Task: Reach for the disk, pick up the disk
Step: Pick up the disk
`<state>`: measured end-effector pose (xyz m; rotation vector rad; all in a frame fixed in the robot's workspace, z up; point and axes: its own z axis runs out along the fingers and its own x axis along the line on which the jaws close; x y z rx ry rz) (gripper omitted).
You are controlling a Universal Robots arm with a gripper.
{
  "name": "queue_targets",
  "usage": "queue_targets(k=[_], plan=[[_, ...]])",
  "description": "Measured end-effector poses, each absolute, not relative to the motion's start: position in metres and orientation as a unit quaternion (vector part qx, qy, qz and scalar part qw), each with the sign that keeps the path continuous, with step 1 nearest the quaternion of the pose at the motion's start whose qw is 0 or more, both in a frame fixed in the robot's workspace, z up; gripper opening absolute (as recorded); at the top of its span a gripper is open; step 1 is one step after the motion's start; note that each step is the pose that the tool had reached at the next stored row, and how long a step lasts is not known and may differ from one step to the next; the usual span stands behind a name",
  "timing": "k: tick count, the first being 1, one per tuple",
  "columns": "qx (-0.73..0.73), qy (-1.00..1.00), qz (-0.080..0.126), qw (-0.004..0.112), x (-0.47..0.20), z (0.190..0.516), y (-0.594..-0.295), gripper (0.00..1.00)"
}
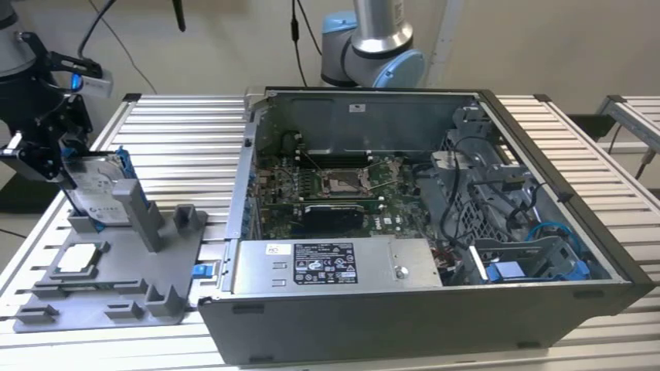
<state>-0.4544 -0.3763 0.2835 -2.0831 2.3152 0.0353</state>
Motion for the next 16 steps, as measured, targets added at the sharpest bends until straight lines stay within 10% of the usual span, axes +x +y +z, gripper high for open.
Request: queue_targets(k=[16], plan=[[-0.669,0.742,0.021,0.022,-0.4545,0.2734,-0.3757,1.0]])
